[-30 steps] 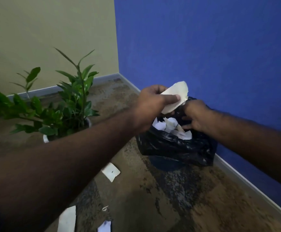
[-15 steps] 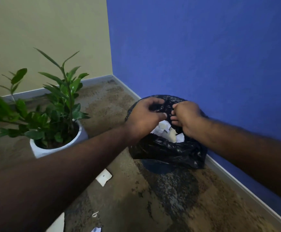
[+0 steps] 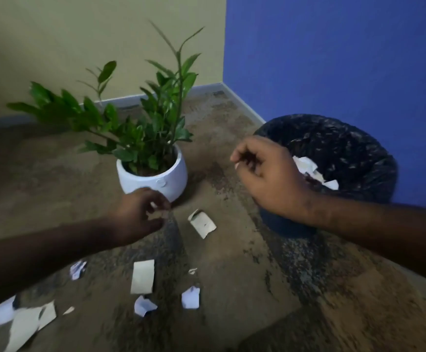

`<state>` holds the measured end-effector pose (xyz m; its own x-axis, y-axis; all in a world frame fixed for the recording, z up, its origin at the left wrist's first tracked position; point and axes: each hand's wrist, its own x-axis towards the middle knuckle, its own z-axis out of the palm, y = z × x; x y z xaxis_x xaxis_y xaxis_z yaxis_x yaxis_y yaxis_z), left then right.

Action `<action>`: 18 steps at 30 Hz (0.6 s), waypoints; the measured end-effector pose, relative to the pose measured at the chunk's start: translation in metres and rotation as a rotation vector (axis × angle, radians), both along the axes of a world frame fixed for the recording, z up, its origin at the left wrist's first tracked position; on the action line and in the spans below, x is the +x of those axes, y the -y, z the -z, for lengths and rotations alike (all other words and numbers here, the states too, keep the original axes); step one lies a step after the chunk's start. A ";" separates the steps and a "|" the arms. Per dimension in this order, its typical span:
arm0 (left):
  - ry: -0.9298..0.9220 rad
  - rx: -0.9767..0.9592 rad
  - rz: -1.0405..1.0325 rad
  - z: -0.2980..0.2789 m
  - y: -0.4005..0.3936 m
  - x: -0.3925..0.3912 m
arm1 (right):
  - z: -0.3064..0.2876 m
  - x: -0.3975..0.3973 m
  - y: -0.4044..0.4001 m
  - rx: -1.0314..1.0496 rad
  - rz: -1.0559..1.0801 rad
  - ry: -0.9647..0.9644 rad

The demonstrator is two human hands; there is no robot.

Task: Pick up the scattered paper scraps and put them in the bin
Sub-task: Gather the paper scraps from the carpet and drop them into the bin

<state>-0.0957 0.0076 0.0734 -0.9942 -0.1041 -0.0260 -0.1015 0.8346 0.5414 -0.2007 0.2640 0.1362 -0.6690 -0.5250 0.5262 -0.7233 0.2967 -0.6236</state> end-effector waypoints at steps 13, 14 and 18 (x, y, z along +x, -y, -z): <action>0.616 -0.405 0.270 0.106 0.026 0.062 | 0.115 0.051 0.040 0.950 -0.323 0.261; 0.619 -0.404 0.272 0.110 0.026 0.062 | 0.124 0.055 0.041 0.997 -0.340 0.272; 0.556 -0.411 0.285 0.123 0.021 0.070 | 0.158 0.068 0.049 1.078 -0.399 0.281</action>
<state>-0.0253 -0.0135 -0.0492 -0.8359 0.0455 -0.5470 -0.0191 0.9935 0.1119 -0.1323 0.2150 -0.0214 -0.3790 -0.8054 -0.4558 -0.7614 0.5513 -0.3410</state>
